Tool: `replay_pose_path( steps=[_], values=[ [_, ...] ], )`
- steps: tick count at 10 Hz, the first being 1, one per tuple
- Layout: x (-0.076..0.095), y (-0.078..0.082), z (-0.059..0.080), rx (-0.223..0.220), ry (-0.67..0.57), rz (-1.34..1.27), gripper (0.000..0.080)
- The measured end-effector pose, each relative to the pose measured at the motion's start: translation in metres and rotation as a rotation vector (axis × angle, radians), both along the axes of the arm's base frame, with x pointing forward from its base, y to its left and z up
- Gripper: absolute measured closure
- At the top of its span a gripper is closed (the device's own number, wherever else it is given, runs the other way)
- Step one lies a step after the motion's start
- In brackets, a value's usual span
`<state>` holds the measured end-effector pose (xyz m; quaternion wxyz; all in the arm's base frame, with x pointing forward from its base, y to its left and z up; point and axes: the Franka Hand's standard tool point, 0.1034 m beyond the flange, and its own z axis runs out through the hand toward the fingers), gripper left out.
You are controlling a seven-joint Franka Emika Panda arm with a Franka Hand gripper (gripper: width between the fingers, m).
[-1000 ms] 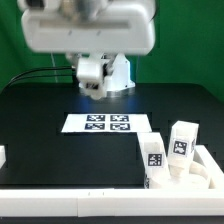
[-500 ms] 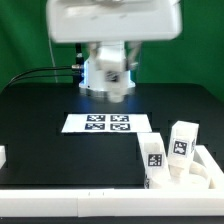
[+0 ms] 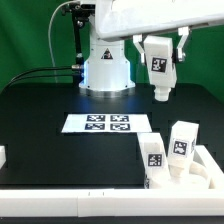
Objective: Assemble stool
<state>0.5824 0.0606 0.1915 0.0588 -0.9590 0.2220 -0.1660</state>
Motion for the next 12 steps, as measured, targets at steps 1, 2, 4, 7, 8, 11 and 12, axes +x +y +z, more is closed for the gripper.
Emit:
replay_pose_path(
  steps=[1,2,4,7,8,11,12],
  values=[
    [0.001,-0.005,-0.01,0.013,-0.011,-0.022,0.0478],
    [0.007,-0.002,-0.019,0.034,-0.032,-0.073,0.0478],
    [0.029,0.022,-0.036,0.029,-0.107,-0.118,0.0477],
    [0.031,0.026,-0.037,0.033,-0.103,-0.12,0.0476],
    [0.031,0.026,-0.038,0.032,-0.103,-0.12,0.0476],
    [0.035,0.036,-0.075,-0.002,-0.096,-0.116,0.0476],
    [0.039,0.041,-0.084,-0.013,-0.106,-0.113,0.0476]
  ],
)
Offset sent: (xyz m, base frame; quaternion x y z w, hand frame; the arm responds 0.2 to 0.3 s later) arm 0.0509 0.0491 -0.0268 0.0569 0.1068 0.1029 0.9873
